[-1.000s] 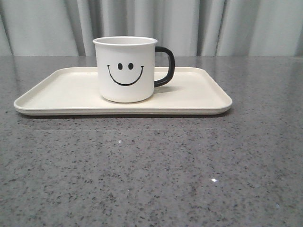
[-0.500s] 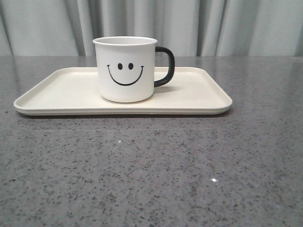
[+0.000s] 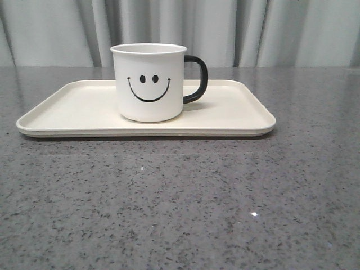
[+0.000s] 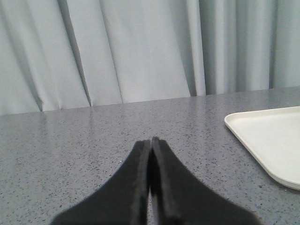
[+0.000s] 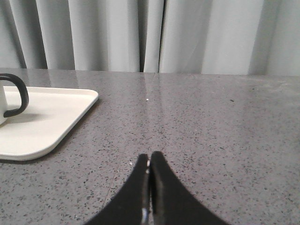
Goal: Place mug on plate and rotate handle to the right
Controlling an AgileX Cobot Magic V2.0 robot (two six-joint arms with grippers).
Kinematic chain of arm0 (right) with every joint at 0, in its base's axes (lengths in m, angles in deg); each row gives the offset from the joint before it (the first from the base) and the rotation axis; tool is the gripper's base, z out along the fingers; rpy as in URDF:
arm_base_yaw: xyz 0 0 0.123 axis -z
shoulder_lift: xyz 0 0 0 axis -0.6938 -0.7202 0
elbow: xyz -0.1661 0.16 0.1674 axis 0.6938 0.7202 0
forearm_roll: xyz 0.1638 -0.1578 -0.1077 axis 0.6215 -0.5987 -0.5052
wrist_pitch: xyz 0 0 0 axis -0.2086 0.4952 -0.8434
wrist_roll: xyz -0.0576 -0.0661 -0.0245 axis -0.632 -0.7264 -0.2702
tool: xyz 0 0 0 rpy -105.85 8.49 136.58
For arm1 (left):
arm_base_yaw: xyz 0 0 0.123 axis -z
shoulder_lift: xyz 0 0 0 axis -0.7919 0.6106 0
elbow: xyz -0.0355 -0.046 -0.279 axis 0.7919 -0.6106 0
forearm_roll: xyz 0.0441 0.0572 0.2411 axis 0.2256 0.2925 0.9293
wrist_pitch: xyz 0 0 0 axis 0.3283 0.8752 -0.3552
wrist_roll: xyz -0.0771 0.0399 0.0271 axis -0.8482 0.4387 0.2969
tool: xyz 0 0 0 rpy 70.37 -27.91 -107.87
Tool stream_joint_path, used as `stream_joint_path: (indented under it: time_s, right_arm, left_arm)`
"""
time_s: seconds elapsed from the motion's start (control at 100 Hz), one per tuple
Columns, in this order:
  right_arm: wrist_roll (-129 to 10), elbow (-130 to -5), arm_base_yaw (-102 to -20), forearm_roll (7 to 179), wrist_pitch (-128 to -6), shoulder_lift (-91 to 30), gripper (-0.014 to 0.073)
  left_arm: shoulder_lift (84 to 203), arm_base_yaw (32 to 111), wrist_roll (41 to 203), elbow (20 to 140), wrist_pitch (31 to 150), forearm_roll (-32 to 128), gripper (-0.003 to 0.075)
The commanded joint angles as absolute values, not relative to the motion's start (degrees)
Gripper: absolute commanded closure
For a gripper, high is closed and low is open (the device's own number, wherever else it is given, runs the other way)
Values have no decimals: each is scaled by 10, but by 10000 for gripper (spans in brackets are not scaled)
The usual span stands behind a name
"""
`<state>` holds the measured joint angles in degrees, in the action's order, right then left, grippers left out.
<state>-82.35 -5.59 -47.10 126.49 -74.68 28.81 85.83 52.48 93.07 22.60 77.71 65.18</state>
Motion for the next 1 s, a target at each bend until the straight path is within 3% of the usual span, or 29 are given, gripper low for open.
stream_joint_path:
  time_s: [0.0,0.99]
  right_arm:
    - [-828,-56,-471,1273,-776,300,663]
    - [-828,-56,-471,1273,-738,300,663]
  left_arm:
    - [841,527,930,222,736,648,740]
    - [841,527,930,222,736,648,740]
